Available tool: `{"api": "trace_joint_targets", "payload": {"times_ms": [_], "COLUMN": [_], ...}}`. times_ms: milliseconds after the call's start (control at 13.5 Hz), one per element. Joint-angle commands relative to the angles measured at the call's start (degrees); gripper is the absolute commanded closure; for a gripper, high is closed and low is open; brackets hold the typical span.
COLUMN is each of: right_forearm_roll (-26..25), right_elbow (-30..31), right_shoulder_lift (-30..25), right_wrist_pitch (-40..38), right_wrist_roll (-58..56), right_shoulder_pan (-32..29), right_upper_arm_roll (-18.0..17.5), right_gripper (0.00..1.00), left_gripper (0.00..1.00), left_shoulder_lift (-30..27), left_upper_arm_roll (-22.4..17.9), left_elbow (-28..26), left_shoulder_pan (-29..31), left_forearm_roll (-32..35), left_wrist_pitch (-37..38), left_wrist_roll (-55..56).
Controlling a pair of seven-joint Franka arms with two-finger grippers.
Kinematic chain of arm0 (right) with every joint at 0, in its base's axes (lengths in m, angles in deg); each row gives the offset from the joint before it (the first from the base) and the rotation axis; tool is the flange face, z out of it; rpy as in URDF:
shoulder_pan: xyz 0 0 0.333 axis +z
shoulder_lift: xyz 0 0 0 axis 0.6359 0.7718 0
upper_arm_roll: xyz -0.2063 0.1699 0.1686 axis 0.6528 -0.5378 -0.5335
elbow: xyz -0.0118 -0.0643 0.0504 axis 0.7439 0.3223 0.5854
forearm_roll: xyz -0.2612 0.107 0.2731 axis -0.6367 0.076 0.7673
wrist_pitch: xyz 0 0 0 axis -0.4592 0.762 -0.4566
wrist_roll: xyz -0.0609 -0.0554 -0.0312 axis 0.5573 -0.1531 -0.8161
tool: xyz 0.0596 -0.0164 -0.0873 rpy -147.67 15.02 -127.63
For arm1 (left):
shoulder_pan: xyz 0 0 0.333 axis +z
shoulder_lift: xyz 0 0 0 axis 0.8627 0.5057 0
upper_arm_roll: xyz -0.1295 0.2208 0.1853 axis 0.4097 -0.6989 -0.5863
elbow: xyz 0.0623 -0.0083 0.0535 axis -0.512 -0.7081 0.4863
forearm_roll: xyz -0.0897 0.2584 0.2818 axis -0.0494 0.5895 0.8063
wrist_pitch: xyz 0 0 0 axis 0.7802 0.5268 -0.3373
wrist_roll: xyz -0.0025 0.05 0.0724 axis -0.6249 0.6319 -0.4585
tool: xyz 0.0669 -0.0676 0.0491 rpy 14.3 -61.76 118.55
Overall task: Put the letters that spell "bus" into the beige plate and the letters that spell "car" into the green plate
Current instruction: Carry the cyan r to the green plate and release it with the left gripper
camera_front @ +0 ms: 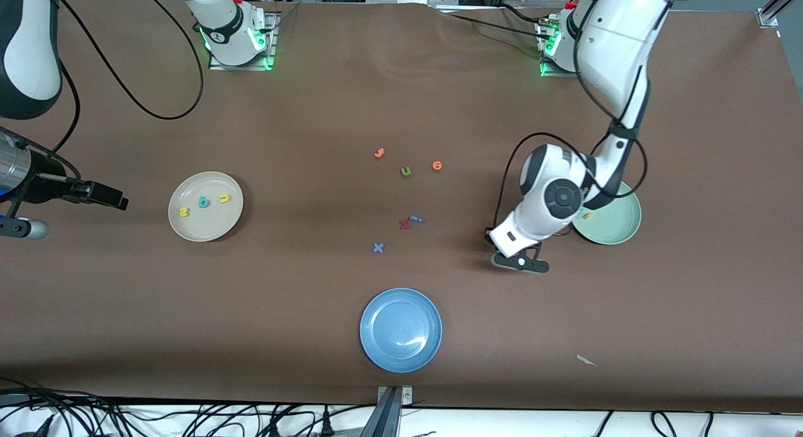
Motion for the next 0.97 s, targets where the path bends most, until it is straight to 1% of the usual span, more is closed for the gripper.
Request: {"api": "trace_joint_targets", "payload": {"times_ms": [0, 148, 297, 445, 520, 594, 668, 891], "right_forearm_roll": [-1.00, -1.17, -1.08, -1.17, -1.17, -1.17, -1.17, -1.17], "right_elbow": [1.52, 1.52, 1.52, 1.52, 1.52, 1.52, 1.52, 1.52], "right_shoulder_lift": [-1.29, -1.29, -1.29, -1.29, -1.29, -1.29, -1.29, -1.29], "right_wrist_pitch": [-0.71, -0.63, -0.36, -0.36, -0.27, -0.27, -0.19, -0.36], "right_wrist_roll": [1.24, 1.85, 1.85, 1.85, 1.85, 1.85, 1.85, 1.85], "right_shoulder_pan": [-0.31, 0.04, 0.04, 0.04, 0.04, 0.04, 0.04, 0.30], "right_upper_arm_roll": [-0.76, -1.11, -1.11, -1.20, -1.20, -1.20, -1.20, -1.20], "right_gripper": [0.01, 0.00, 0.00, 0.00, 0.00, 0.00, 0.00, 0.00], "left_gripper": [1.00, 1.00, 1.00, 1.00, 1.00, 0.92, 0.89, 0.90], "left_shoulder_lift": [-7.06, -11.80, -16.03, -19.89, -20.87, -21.23, -21.15, -21.14], "left_upper_arm_roll": [-0.31, -1.80, -2.33, -5.13, -6.10, -6.38, -6.38, -6.20], "left_elbow": [-3.43, -8.61, -15.28, -21.17, -23.29, -24.44, -24.54, -24.54], "left_shoulder_pan": [5.35, 8.43, 12.73, 14.07, 14.42, 15.21, 15.56, 14.95], "left_forearm_roll": [1.57, 4.20, 5.79, 5.97, 5.97, 5.97, 5.97, 6.06], "left_wrist_pitch": [6.97, 7.16, 6.99, 6.99, 6.99, 6.81, 6.81, 6.81], "left_wrist_roll": [-8.41, -14.04, -20.72, -24.86, -25.49, -25.50, -25.50, -24.36]}}
